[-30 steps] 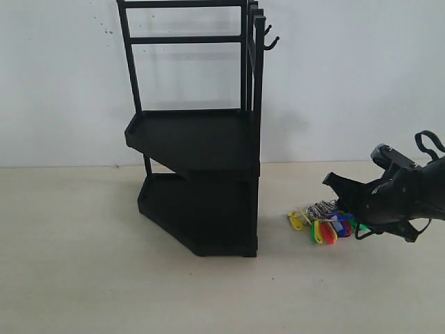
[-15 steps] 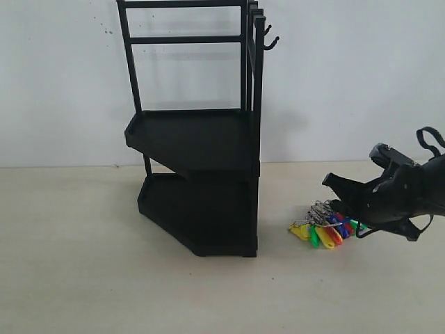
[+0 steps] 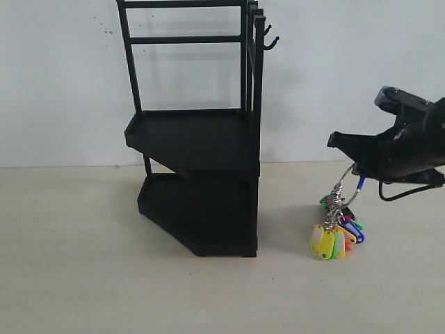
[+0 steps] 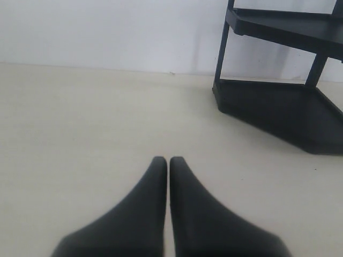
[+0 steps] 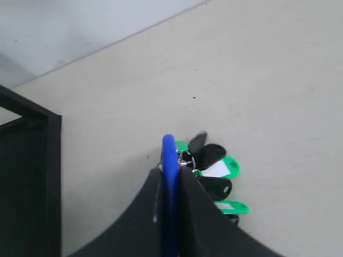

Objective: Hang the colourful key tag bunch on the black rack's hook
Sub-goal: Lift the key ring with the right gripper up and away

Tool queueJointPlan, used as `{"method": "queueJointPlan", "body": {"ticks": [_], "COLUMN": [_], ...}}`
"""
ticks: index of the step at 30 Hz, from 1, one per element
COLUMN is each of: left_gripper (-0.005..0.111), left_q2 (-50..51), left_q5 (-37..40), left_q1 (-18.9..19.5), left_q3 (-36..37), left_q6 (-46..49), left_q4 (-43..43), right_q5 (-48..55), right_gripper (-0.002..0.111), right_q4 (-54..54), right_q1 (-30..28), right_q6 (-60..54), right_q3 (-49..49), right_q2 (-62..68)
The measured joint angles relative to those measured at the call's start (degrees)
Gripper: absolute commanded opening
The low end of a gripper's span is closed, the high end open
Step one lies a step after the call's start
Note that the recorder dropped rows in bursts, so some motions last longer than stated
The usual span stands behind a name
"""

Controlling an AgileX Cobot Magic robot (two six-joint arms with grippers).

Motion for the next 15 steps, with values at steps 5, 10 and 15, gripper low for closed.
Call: {"method": "queueJointPlan", "body": {"ticks": [5, 10, 15], "left_gripper": [0.004, 0.004, 0.004], "left_q2": [0.0, 0.0, 0.0], "left_q5": [0.0, 0.0, 0.0], "left_q1": [0.0, 0.0, 0.0], "left_q3": [0.0, 0.0, 0.0], "left_q6": [0.0, 0.0, 0.0], "left_q4": [0.0, 0.0, 0.0], "right_q5": [4.7, 10.4, 19.0], "right_gripper": [0.000, 0.000, 0.000], "right_q4": [-2.6, -6.0, -7.2], "right_q1": [0.0, -0.3, 1.4], "right_q6": [-3.3, -4.9, -25.1], "right_q3": [0.0, 0.0, 0.0], "right_q2": [-6.3, -13.9, -21.4]}}
